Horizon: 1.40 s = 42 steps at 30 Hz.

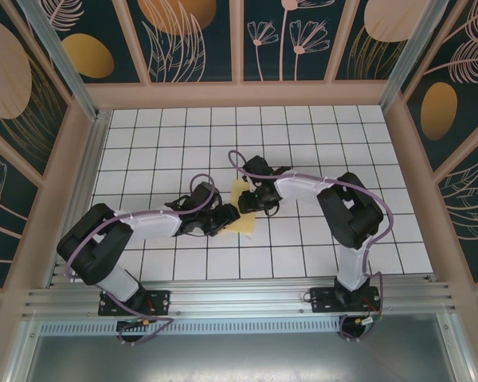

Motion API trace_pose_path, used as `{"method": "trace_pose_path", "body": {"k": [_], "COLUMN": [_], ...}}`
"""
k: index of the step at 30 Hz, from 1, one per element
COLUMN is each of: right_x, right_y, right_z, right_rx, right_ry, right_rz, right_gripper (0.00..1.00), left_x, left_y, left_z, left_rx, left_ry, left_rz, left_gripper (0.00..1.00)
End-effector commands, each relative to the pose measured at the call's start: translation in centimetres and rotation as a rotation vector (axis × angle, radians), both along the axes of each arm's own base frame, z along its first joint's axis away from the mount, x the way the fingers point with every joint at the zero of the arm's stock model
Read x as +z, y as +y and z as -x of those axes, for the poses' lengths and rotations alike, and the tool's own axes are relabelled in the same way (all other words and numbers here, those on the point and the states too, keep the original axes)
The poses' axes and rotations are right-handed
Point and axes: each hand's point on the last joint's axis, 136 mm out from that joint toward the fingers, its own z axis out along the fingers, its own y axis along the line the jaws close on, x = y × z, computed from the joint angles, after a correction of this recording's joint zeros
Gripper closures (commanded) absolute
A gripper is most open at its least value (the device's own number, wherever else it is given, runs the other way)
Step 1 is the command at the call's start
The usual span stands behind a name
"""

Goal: Fold a paper plane with a square sheet of paper (pick it up from the middle)
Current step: Fold the triangle a second time at the center of the table.

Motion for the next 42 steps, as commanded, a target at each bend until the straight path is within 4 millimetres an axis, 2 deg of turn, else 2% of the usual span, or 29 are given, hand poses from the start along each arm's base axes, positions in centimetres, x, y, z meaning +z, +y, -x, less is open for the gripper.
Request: {"method": "trace_pose_path", "body": {"k": [1, 3, 6, 9, 12, 14, 17, 20, 22, 29, 37, 42], "right_x": [-6.5, -6.4, -6.1, -5.0, -2.3, 0.2, 3.7, 5.6, 5.4, 2.9, 1.7, 2.7], "right_y": [-2.1, -2.0, -1.8, -1.0, 0.4, 1.4, 2.2, 2.3, 2.0, 1.5, 2.2, 3.0], "right_z": [3.6, 3.6, 3.6, 3.3, 2.5, 1.6, 0.0, -1.2, -1.6, -2.5, -3.4, -3.8], "right_rx": [0.001, -0.002, -0.002, -0.005, -0.012, -0.016, -0.028, -0.043, -0.055, -0.097, -0.083, -0.061], "right_ry": [0.168, 0.168, 0.175, 0.174, 0.159, 0.135, 0.077, 0.026, 0.010, 0.024, 0.036, 0.026], "right_rz": [0.097, 0.091, 0.068, 0.015, -0.096, -0.187, -0.285, -0.317, -0.299, -0.233, -0.241, -0.291], "right_gripper": [0.50, 0.50, 0.50, 0.49, 0.49, 0.49, 0.48, 0.48, 0.49, 0.61, 0.65, 0.67], "left_x": [0.5, 0.2, -0.4, -0.9, -1.4, -1.7, -2.0, -2.2, -2.2, -1.6, -1.4, -1.3], "left_y": [-0.7, -0.5, -0.2, 0.4, 1.4, 2.0, 2.7, 3.3, 3.7, 4.2, 4.0, 4.0], "left_z": [-0.1, -0.1, -0.1, -0.1, -0.1, 0.0, 0.1, 0.3, 0.3, 0.5, 0.4, 0.3], "left_rx": [-0.015, -0.006, 0.004, 0.018, 0.027, 0.029, 0.026, 0.022, 0.020, 0.005, -0.005, -0.005], "left_ry": [-0.018, -0.017, -0.010, -0.004, -0.004, -0.003, -0.005, -0.005, -0.009, -0.023, -0.027, -0.027], "left_rz": [0.032, 0.025, 0.004, -0.035, -0.093, -0.129, -0.175, -0.213, -0.232, -0.261, -0.260, -0.258], "left_gripper": [0.43, 0.47, 0.60, 0.75, 0.88, 0.95, 1.00, 1.00, 1.00, 1.00, 1.00, 1.00]}}
